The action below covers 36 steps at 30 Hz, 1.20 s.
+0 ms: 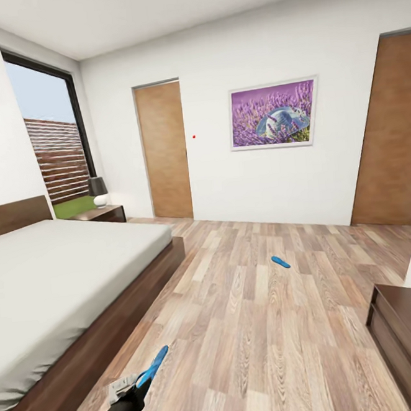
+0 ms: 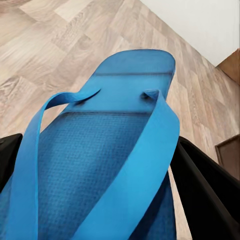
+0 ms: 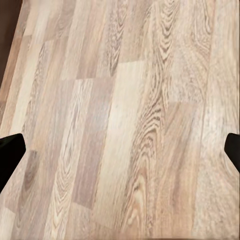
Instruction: In the bedroom, move the book from the bed onto either nightstand, and place the two sandals side by side next to the bed.
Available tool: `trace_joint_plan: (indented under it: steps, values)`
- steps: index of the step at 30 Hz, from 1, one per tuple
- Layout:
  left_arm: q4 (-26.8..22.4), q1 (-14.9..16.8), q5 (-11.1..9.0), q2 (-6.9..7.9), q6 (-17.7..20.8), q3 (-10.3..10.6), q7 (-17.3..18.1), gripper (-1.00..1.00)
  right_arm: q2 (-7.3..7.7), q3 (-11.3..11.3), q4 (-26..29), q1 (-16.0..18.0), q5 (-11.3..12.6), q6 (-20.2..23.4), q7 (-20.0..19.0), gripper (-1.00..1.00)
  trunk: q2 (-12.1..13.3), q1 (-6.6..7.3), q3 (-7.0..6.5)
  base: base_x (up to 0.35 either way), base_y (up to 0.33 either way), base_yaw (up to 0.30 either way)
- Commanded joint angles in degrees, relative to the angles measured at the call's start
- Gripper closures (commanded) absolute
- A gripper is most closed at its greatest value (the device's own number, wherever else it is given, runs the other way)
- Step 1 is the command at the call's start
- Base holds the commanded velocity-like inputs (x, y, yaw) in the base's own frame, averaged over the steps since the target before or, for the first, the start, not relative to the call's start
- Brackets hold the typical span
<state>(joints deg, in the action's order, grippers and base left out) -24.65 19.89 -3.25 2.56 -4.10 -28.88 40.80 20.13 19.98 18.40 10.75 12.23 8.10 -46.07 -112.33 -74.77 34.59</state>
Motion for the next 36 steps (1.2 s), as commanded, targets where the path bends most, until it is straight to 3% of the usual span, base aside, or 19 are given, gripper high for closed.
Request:
trace_joint_plan:
  steps: [1,16,36]
  values:
    - [0.1,0.0,-0.1,-0.04,-0.1,-0.2,0.2,1.0,-0.01,0.1,0.0,0.1,0.5,0.6,-0.2,-1.0,0.0,0.01,0.06,0.0,0.0,-0.3]
    - [0.1,0.0,-0.2,-0.36,-0.1,-0.1,0.2,1.0,-0.01,0.1,0.0,0.1,0.4,0.6,-0.1,-1.0,0.0,0.01,0.06,0.0,0.0,-0.272]
    - [0.2,0.0,-0.2,-0.36,-0.1,-0.1,0.2,1.0,-0.01,0.1,-2.4,0.1,0.3,0.6,-0.1,-1.0,0.0,0.01,0.06,0.0,0.0,-0.022]
